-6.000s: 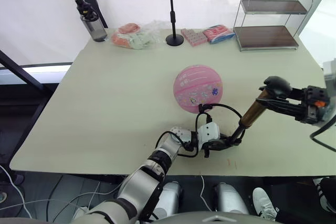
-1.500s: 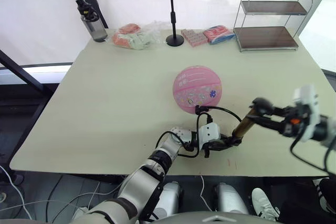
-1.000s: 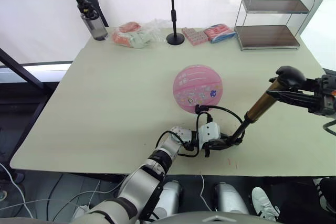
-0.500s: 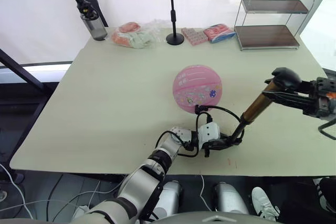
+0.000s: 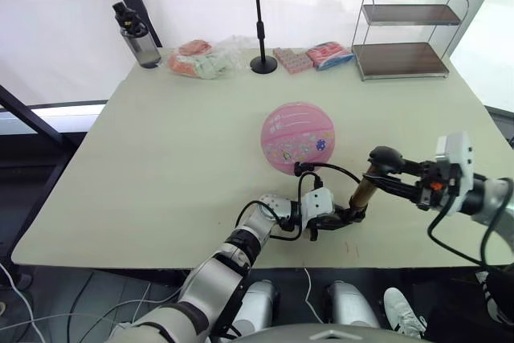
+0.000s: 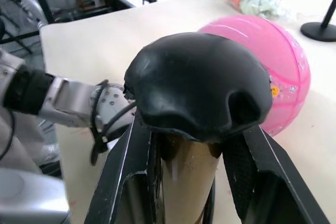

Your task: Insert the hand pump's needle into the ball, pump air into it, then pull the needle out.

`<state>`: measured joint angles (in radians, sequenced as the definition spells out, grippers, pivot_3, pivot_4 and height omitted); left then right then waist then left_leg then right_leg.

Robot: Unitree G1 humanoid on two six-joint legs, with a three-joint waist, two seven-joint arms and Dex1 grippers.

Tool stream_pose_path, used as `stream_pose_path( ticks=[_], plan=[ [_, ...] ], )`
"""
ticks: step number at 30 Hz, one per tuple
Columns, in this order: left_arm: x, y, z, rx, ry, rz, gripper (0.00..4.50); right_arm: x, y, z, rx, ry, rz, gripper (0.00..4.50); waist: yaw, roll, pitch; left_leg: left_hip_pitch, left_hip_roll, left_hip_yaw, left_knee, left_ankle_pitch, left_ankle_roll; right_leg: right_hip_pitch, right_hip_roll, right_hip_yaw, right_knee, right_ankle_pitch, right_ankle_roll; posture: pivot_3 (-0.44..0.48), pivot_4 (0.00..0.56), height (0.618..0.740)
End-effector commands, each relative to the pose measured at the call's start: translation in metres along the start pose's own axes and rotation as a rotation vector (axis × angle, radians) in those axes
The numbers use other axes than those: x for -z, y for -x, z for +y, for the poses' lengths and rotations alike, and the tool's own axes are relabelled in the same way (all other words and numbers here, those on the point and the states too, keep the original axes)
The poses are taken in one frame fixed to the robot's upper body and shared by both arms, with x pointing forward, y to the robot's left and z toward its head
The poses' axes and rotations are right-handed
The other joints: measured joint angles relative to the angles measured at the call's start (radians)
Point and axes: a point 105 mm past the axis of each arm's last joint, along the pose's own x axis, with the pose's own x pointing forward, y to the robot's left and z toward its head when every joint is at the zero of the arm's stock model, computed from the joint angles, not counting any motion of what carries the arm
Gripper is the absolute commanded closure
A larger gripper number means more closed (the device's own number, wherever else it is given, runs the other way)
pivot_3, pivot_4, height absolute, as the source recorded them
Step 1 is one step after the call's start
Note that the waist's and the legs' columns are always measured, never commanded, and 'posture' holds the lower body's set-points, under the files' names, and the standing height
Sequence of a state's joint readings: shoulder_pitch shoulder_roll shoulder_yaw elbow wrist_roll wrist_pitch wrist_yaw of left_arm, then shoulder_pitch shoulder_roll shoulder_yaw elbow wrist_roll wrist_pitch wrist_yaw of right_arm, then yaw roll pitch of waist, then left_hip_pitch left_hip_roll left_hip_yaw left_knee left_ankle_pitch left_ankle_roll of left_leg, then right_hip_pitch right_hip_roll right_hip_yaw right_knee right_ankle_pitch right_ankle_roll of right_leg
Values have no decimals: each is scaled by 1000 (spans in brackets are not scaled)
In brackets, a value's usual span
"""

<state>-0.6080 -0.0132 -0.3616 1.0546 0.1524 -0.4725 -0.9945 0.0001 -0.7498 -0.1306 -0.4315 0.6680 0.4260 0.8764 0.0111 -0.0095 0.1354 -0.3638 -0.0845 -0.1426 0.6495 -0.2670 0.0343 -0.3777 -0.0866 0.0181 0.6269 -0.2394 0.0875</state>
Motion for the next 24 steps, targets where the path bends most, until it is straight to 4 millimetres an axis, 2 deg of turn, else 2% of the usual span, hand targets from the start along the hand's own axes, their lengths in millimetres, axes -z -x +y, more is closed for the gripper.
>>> stream_pose_path(
  ticks=[1,6,9,10,16,24],
  plan=[
    [28,4,-18,32,91,72,3405,50,-1,-4,67,-24,136,3420,-1,0,0,1,0,0,0,0,0,0,0,0,0,0,0,0,150,740],
    [28,5,-18,29,92,73,3405,67,-4,0,55,-22,158,3420,-2,1,-3,1,0,1,0,0,0,0,0,1,0,0,0,0,150,740],
    [29,6,-17,26,92,75,3405,59,-4,-3,59,-7,141,3420,-3,0,-3,2,0,1,0,0,0,0,1,1,0,0,0,0,150,740],
    [29,6,-17,25,92,76,3405,53,-4,-4,55,-5,128,3420,-2,0,-4,1,0,1,0,0,0,0,1,1,0,0,0,0,150,740],
    [30,7,-18,30,92,79,3405,-21,15,-6,-3,6,-20,3420,3,4,0,-2,0,1,0,0,0,0,0,1,0,0,0,0,150,740],
    [28,4,-18,37,89,77,3405,-86,36,-13,4,91,-91,3420,5,4,7,-7,-2,0,1,0,0,-3,-2,0,-1,0,0,0,150,740]
  ],
)
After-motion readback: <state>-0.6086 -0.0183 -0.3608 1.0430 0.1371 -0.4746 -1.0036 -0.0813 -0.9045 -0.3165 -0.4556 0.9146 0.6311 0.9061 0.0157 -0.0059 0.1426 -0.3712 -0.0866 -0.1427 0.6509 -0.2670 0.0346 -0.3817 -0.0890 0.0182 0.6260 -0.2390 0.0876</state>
